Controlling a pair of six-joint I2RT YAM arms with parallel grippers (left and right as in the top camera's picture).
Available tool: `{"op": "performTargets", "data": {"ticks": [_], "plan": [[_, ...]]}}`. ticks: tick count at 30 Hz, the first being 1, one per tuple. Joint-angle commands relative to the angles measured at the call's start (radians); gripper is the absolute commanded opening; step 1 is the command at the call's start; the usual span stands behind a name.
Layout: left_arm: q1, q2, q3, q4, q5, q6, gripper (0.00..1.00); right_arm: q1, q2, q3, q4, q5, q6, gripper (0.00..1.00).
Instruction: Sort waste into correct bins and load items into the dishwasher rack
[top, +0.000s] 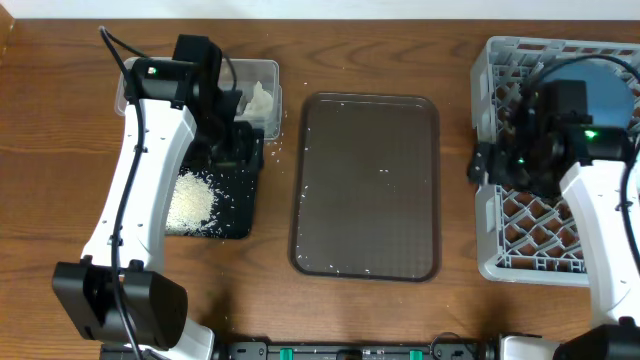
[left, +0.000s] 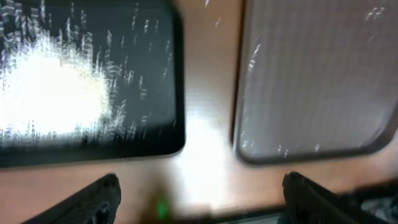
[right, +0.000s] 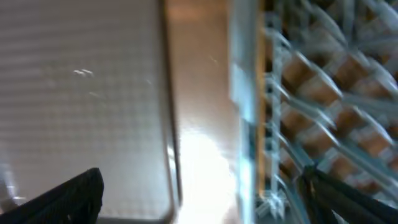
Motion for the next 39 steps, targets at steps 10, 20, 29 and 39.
{"op": "performTargets", "data": {"ticks": [10,20,29,39], "plan": [[0.003,-0.107,-0.051,-0.063,-0.053,0.026,0.86,-0.092,-0.261,-0.118,-0.046,0.042,-0.004,0.99],[0.003,-0.629,-0.414,0.318,-0.054,0.037,0.87,-0.092,-0.706,-0.419,0.209,0.042,0.008,0.99],[0.003,-0.835,-0.518,0.399,-0.054,0.037,0.88,-0.092,-0.804,-0.457,0.183,0.043,0.008,0.99],[0.003,-0.824,-0.518,0.386,-0.054,0.037,0.97,-0.092,-0.803,-0.457,0.165,0.043,0.008,0.99]]}}
